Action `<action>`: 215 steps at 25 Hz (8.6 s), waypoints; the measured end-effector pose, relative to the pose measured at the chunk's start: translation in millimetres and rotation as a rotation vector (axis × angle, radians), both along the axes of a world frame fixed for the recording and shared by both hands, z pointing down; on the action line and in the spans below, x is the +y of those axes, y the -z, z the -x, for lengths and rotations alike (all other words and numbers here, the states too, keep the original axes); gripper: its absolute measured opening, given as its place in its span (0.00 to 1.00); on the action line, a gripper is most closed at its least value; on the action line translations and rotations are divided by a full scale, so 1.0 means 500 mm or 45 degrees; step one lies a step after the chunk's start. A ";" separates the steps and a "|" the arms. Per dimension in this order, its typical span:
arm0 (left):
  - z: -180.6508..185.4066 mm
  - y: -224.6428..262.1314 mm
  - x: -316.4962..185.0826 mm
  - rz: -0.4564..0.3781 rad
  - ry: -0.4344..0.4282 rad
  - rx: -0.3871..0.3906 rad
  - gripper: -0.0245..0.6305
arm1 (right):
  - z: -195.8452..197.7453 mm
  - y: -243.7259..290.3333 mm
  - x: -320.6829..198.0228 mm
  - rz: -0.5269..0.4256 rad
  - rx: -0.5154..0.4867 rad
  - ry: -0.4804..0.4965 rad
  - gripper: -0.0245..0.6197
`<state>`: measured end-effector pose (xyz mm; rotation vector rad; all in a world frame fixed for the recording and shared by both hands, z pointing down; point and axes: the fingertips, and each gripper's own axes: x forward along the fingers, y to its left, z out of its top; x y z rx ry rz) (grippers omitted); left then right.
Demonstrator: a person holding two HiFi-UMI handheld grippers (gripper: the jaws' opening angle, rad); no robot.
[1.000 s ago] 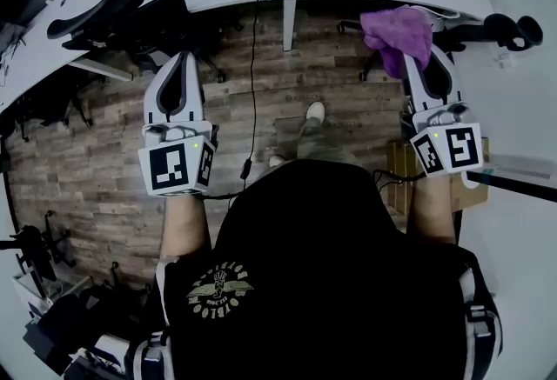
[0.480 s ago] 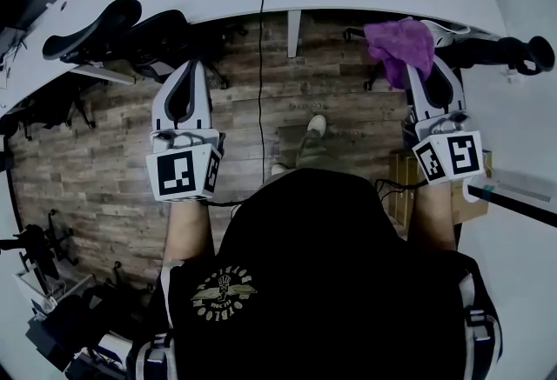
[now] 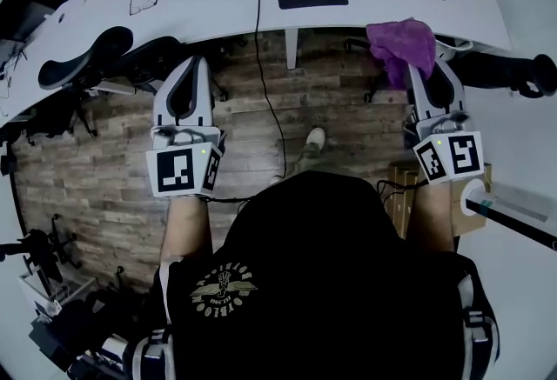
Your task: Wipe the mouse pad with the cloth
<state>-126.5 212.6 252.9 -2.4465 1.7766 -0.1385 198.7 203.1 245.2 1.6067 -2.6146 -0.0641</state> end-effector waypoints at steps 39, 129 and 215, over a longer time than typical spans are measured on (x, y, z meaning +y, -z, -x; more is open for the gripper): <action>-0.072 0.003 -0.325 0.016 0.110 -0.012 0.04 | -0.086 -0.021 -0.377 -0.013 -0.074 0.098 0.18; 0.125 -0.213 -0.893 0.246 -0.079 0.006 0.04 | 0.343 -0.234 -0.898 0.285 -0.079 0.261 0.18; 0.093 -0.410 -0.855 0.491 0.000 0.018 0.04 | 0.452 -0.813 -0.754 1.030 0.097 0.521 0.18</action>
